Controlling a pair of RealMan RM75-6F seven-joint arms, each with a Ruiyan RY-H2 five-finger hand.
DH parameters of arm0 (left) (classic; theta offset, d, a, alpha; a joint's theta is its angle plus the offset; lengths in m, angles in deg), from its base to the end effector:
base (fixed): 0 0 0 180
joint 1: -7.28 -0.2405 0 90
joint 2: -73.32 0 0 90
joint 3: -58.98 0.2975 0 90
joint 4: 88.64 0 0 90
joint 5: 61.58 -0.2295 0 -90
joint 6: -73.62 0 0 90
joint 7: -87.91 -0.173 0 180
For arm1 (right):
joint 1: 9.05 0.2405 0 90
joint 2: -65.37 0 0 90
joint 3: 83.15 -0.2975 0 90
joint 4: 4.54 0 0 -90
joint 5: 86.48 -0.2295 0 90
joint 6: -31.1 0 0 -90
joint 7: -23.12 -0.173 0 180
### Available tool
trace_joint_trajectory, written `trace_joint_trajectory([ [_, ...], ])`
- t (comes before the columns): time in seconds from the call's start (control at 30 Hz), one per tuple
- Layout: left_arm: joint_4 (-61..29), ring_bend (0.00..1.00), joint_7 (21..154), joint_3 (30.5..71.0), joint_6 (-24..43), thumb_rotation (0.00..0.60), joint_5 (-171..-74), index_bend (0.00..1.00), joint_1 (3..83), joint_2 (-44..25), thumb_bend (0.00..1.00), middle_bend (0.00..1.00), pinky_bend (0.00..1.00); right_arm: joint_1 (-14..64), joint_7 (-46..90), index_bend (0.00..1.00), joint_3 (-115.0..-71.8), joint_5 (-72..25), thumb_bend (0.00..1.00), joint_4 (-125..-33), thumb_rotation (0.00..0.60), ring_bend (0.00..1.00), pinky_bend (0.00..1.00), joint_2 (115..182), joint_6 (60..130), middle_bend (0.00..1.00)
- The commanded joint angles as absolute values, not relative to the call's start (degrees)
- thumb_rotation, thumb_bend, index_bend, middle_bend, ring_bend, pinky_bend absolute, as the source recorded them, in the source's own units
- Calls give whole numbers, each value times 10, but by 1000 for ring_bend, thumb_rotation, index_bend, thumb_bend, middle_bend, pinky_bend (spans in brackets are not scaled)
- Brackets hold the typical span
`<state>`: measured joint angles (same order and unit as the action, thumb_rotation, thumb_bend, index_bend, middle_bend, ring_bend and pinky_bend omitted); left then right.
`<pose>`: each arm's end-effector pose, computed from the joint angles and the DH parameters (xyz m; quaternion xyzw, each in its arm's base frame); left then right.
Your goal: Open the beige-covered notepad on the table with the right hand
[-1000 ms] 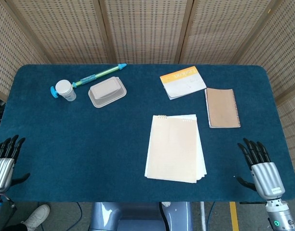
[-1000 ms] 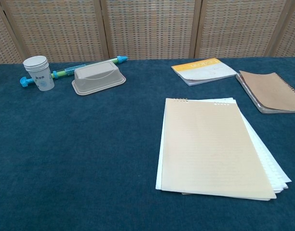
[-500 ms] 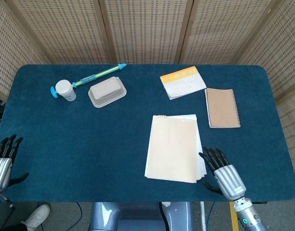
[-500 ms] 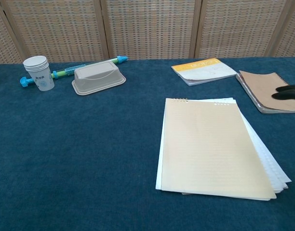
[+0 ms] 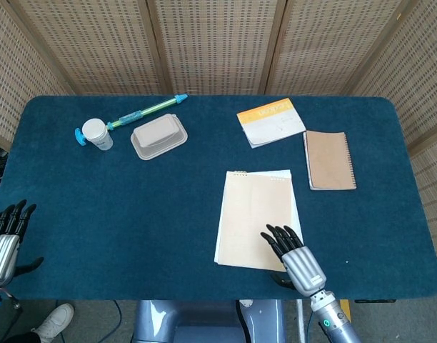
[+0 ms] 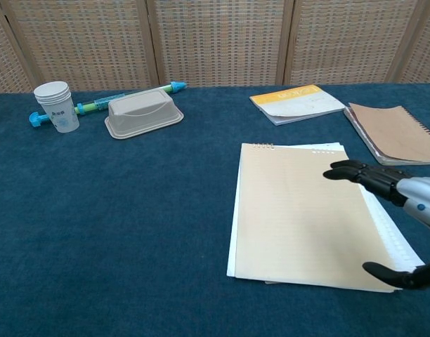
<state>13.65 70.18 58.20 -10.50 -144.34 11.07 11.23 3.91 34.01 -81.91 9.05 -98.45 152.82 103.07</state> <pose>-0.3370 0.1968 0.1496 -0.6245 -0.3695 -0.3041 0.6173 -0.2324 -0.2152 -0.0323 0.6993 -0.4181 0.4428 0.3743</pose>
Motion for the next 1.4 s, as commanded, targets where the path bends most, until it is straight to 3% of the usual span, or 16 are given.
trace_joint_trajectory([
  [0.03,136,0,702,582,-104,600,-1442,0,111,113,95,0,80,44,345,64,-819,79,455,-979,600,0,0,1541,1019,0],
  [0.5,136,0,705,583,-103,600,-1444,0,111,115,95,0,80,54,357,64,-816,47,454,-942,600,0,0,1592,992,0],
  [1.4,135,0,703,580,-102,600,-1439,0,113,112,95,0,79,64,303,63,-814,18,457,-846,600,0,0,1625,980,0],
])
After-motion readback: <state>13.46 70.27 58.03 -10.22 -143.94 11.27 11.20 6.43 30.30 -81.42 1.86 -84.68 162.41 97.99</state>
